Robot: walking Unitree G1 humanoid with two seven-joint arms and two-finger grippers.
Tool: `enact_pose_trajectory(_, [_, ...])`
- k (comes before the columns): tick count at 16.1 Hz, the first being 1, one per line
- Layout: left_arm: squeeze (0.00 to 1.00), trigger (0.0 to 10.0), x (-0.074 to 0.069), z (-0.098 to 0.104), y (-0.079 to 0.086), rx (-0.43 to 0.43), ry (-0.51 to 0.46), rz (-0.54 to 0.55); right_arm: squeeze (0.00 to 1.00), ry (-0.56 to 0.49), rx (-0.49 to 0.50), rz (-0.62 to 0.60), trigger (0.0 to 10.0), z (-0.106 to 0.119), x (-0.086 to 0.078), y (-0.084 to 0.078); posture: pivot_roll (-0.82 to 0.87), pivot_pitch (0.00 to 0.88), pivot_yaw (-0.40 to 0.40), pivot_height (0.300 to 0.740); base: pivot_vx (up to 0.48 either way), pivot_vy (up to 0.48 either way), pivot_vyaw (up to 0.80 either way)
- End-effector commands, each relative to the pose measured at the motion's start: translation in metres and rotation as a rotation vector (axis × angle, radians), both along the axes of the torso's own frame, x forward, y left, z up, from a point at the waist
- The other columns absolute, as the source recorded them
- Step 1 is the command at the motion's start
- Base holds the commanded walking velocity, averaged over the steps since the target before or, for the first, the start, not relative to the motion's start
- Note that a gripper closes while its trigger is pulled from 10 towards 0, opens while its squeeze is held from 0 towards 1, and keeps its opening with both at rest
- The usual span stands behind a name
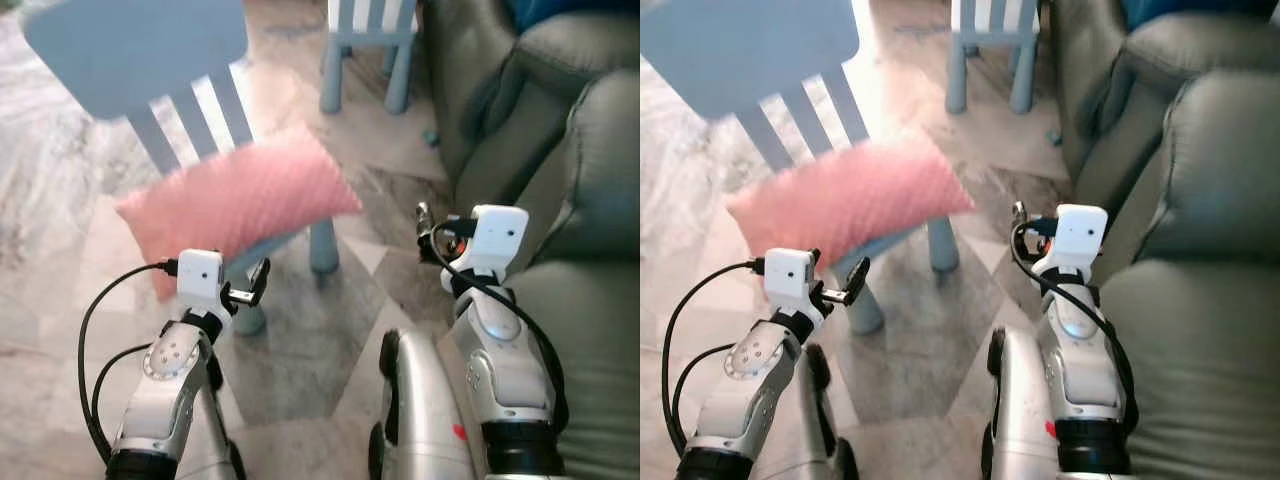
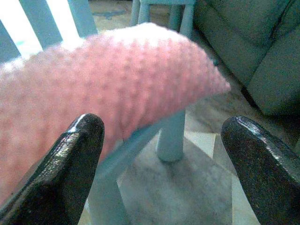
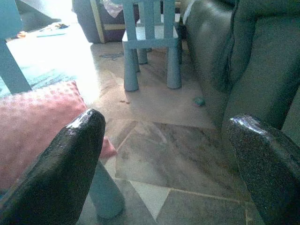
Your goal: Move the pillow to the sofa
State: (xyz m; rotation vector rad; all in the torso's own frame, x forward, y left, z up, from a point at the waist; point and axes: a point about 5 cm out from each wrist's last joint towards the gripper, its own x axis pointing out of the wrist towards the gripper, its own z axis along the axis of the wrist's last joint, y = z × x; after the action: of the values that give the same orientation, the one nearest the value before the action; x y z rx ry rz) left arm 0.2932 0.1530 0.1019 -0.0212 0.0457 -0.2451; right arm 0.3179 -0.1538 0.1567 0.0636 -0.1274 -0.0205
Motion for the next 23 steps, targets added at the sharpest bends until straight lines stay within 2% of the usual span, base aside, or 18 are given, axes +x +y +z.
enact_pose_trajectory(1, [0.00,10.0,0.000,-0.003,0.002,0.021,0.007,0.006,0.00,-0.014,0.003,0.009,10.0,0.003,0.001,0.001,-0.06,0.132,-0.008,0.559,0.000,0.000,0.00])
enact_pose_trajectory(8, [0.00,10.0,0.009,0.002,0.000,0.061,-0.031,-0.004,0.00,-0.020,0.009,0.012,10.0,0.002,0.005,0.004,-0.05,0.098,0.008,0.683,0.000,0.000,0.00])
enact_pose_trajectory(11, [0.00,10.0,0.011,0.007,-0.004,0.070,-0.071,-0.047,0.00,-0.026,0.021,0.013,10.0,0.002,0.006,0.007,-0.05,0.090,0.020,0.738,0.000,0.000,0.00])
enact_pose_trajectory(23, [0.00,10.0,0.011,0.006,-0.010,0.047,-0.074,-0.084,0.00,-0.054,0.017,0.014,10.0,0.008,0.011,0.007,-0.06,0.092,0.016,0.740,0.000,0.000,0.00])
